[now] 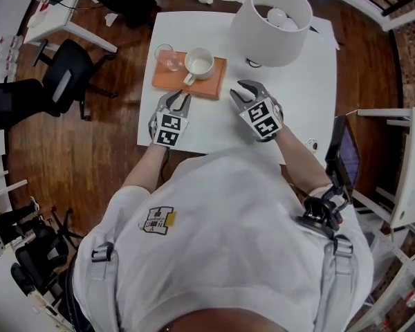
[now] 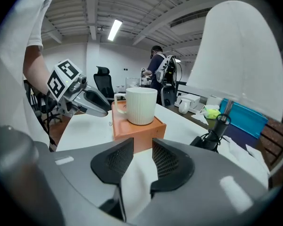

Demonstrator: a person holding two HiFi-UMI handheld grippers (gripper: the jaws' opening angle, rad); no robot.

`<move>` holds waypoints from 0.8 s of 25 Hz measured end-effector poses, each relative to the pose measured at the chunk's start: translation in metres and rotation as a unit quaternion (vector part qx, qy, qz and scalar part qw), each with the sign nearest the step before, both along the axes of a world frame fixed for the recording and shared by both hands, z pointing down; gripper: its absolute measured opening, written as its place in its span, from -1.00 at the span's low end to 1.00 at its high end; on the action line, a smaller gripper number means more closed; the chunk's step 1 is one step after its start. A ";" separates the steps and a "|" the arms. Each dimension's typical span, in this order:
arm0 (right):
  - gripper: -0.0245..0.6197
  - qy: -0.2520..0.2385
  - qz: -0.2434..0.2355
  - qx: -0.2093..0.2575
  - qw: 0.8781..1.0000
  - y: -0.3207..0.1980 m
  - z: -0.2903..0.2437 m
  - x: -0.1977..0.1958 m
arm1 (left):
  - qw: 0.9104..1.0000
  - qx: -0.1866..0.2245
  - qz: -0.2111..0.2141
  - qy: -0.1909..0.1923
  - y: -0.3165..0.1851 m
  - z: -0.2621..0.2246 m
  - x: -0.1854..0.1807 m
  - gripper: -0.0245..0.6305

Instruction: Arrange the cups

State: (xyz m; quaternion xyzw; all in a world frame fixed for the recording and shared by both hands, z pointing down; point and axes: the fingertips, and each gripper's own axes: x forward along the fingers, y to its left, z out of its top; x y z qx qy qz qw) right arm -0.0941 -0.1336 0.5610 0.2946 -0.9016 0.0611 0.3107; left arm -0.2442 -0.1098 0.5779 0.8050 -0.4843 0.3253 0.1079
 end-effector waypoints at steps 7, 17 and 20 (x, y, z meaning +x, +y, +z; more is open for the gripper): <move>-0.68 -0.013 0.068 -0.041 0.997 0.051 0.023 0.041 | 0.995 -0.071 0.073 0.013 0.081 0.047 0.044 -0.93; -0.92 0.026 0.137 -0.079 0.987 0.115 0.064 0.094 | 0.977 -0.120 0.170 0.046 0.132 0.075 0.114 -0.93; -0.92 0.022 0.152 -0.085 0.984 0.123 0.066 0.104 | 0.974 -0.126 0.184 0.044 0.137 0.081 0.125 -0.93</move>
